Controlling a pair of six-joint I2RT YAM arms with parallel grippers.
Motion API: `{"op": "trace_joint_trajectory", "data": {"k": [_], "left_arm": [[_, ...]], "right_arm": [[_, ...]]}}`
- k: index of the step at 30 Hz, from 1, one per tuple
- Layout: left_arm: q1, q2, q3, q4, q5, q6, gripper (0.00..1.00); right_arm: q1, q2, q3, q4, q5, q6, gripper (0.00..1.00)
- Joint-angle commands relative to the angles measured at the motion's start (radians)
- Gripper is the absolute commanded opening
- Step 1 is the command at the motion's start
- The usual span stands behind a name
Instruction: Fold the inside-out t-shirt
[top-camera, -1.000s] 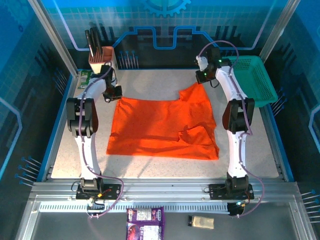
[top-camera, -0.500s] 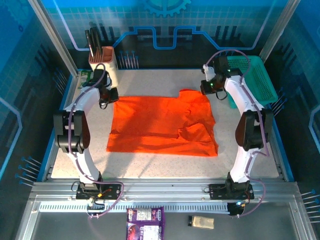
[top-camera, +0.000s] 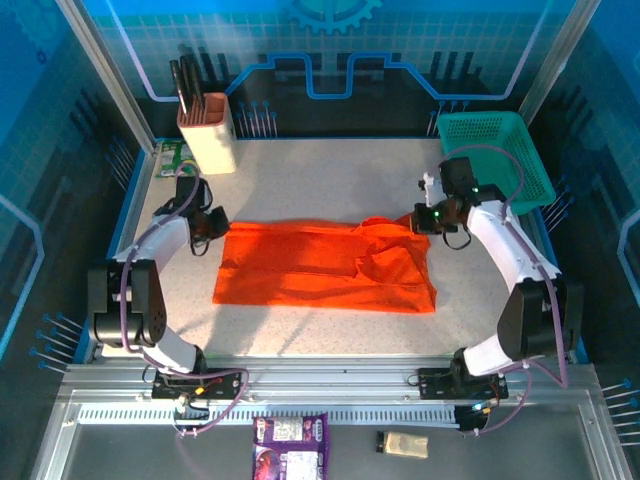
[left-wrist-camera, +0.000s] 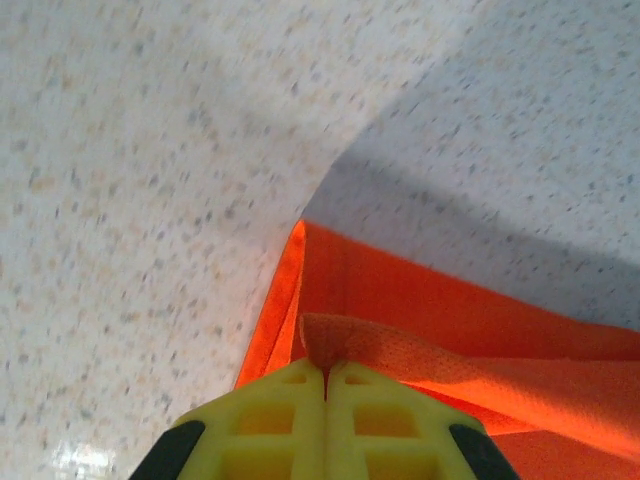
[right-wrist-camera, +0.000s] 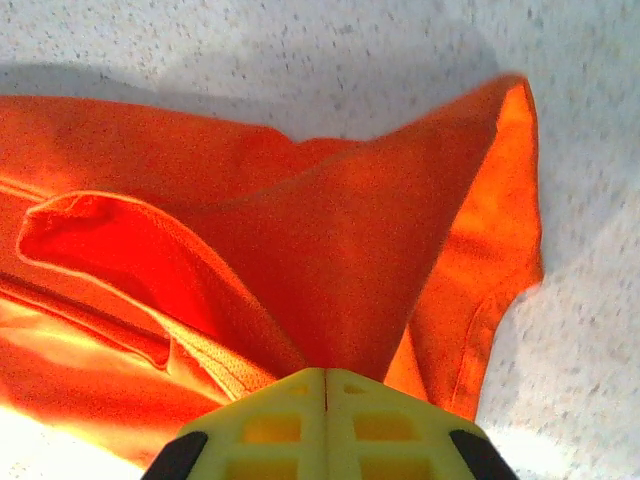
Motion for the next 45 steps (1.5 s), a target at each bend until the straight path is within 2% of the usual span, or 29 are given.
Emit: {"op": "trace_joint_trajectory", "data": {"k": [1, 9, 19, 21, 23, 24, 25, 26, 28, 30, 34, 37, 40, 45], "left_arm": [[0.018, -0.061, -0.063, 0.056, -0.006, -0.058, 0.00], [0.023, -0.126, -0.174, 0.069, 0.030, -0.132, 0.00], [0.025, -0.201, -0.259, 0.026, 0.036, -0.187, 0.00], [0.025, -0.213, -0.284, 0.016, 0.036, -0.205, 0.04], [0.025, -0.252, -0.313, -0.006, -0.014, -0.231, 0.11], [0.023, -0.280, -0.327, -0.011, -0.040, -0.243, 0.15], [0.024, -0.319, -0.341, -0.010, -0.064, -0.248, 0.23], [0.025, -0.349, -0.343, -0.022, -0.083, -0.248, 0.30], [0.025, -0.383, -0.318, -0.052, -0.097, -0.236, 0.32], [0.024, -0.394, -0.284, -0.073, -0.091, -0.223, 0.33], [0.012, -0.346, -0.200, -0.088, -0.001, -0.207, 0.30], [-0.040, -0.264, -0.138, -0.097, 0.073, -0.194, 0.26], [-0.093, -0.177, -0.089, -0.116, 0.087, -0.184, 0.22], [-0.101, -0.043, -0.063, -0.140, 0.091, -0.175, 0.18]], "right_arm": [[0.010, -0.073, -0.076, -0.009, -0.005, 0.082, 0.00], [0.012, -0.176, -0.250, 0.034, -0.051, 0.167, 0.00], [0.014, -0.264, -0.370, 0.044, -0.020, 0.224, 0.00], [0.014, -0.270, -0.396, 0.049, -0.005, 0.249, 0.00], [0.014, -0.279, -0.420, 0.048, 0.003, 0.279, 0.09], [0.015, -0.285, -0.427, 0.047, 0.001, 0.287, 0.11], [0.015, -0.297, -0.429, 0.041, 0.001, 0.294, 0.16], [0.021, -0.308, -0.425, 0.032, 0.010, 0.300, 0.28], [0.026, -0.325, -0.409, 0.019, 0.029, 0.304, 0.38], [0.031, -0.333, -0.383, 0.011, 0.032, 0.300, 0.40], [0.057, -0.301, -0.334, 0.031, -0.013, 0.289, 0.41], [0.094, -0.232, -0.282, 0.057, -0.066, 0.274, 0.41], [0.139, -0.152, -0.239, 0.081, -0.098, 0.268, 0.41], [0.201, -0.003, -0.193, 0.142, -0.187, 0.272, 0.42]]}}
